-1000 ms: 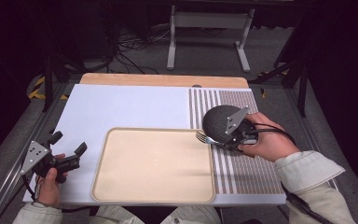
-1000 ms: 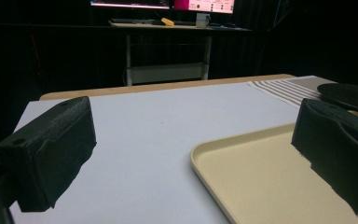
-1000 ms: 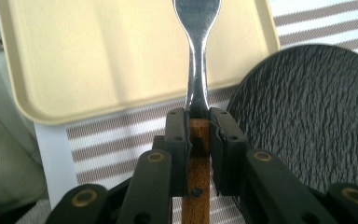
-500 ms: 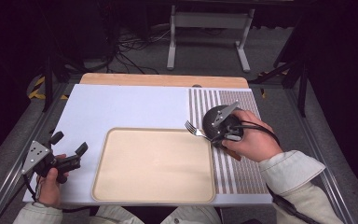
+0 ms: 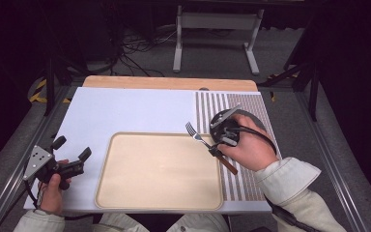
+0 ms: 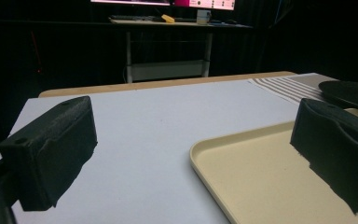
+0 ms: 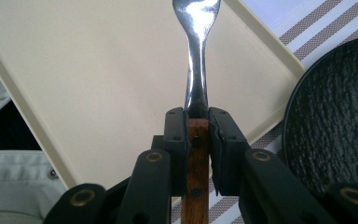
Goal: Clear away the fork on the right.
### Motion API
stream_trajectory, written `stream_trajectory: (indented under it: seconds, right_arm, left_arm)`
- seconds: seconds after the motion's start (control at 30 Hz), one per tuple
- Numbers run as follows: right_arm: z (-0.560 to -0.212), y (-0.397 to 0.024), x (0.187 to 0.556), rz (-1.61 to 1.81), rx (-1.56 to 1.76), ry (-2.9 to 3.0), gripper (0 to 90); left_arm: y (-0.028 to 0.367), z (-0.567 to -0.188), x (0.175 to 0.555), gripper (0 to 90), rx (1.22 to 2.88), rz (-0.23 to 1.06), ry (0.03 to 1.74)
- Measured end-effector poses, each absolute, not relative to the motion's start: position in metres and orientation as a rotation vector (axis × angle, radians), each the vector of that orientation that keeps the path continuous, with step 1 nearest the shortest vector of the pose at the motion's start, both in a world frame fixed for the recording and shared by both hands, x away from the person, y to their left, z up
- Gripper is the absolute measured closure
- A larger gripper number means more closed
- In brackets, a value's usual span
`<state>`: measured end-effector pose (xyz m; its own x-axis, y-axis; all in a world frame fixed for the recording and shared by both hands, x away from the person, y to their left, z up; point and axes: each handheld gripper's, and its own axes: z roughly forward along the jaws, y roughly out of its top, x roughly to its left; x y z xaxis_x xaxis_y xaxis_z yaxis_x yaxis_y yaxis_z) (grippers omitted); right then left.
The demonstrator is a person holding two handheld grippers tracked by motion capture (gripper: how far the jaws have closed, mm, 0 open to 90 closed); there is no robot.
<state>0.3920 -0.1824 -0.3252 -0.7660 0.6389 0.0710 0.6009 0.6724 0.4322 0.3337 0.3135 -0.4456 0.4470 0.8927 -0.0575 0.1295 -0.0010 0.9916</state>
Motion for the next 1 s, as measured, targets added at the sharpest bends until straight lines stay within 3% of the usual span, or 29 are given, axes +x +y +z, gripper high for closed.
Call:
stream_trajectory:
  seconds: [0.5, 1.0]
  right_arm:
    - [-0.336, -0.163, 0.386, 0.638, 1.194, 2.769, 78.2]
    - [-0.376, -0.151, 0.386, 0.583, 1.396, 2.76, 78.1]
  left_arm:
    - [0.313, -0.445, 0.334, 1.0, 1.465, 0.777, 0.955]
    - [0.313, -0.445, 0.334, 1.0, 1.463, 0.771, 0.957]
